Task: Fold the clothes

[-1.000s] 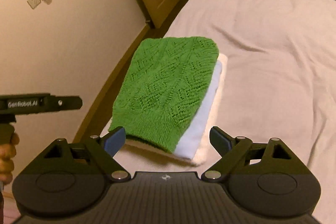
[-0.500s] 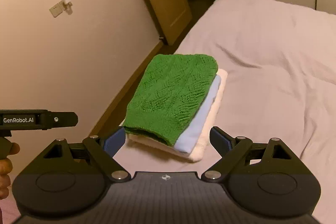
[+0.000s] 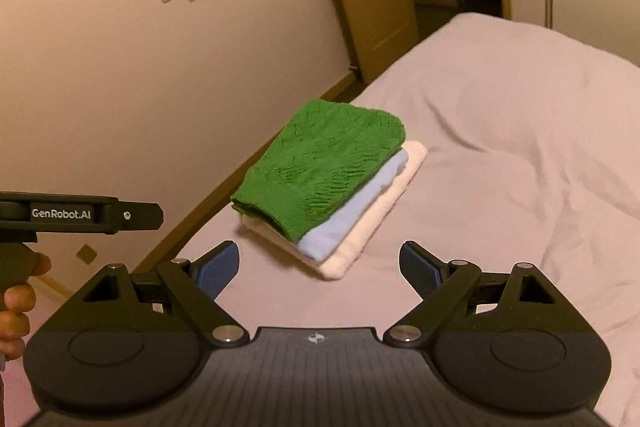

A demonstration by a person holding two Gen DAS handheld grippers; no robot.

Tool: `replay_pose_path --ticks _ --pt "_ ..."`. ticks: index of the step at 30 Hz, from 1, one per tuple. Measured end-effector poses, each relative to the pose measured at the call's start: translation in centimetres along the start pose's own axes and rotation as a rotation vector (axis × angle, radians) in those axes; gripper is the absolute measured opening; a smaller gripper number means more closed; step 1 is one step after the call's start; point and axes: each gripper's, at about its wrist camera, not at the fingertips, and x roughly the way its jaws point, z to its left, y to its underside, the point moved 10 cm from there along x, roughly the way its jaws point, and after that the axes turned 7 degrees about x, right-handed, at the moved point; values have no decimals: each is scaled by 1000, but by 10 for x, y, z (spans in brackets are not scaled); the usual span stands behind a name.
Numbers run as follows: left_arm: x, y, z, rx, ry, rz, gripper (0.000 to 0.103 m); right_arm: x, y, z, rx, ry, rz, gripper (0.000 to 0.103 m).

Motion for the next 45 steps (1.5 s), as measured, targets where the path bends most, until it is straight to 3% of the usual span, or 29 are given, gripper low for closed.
replay_pose_path --ticks 9,15,27,35,36,37,45 --pt "-42 26 -50 -99 -62 -9 102 -45 0 -32 -132 -23 17 89" --pt "-61 41 -74 -120 -127 -32 102 -64 2 -45 -252 18 -8 89" --pt "-99 60 -92 -211 -277 -91 102 -82 -8 -49 -379 -4 -70 90" --pt "-102 76 -112 -276 -269 -59 102 -69 2 -63 -424 -7 51 91" --pt "-101 77 -114 -282 -274 -56 102 -66 4 -66 -428 -3 65 102" --pt "-99 79 -117 -290 -274 -49 102 -65 5 -69 -428 3 68 103" --pt "-77 93 -133 -380 -252 37 102 -46 4 -82 -414 -23 124 103"
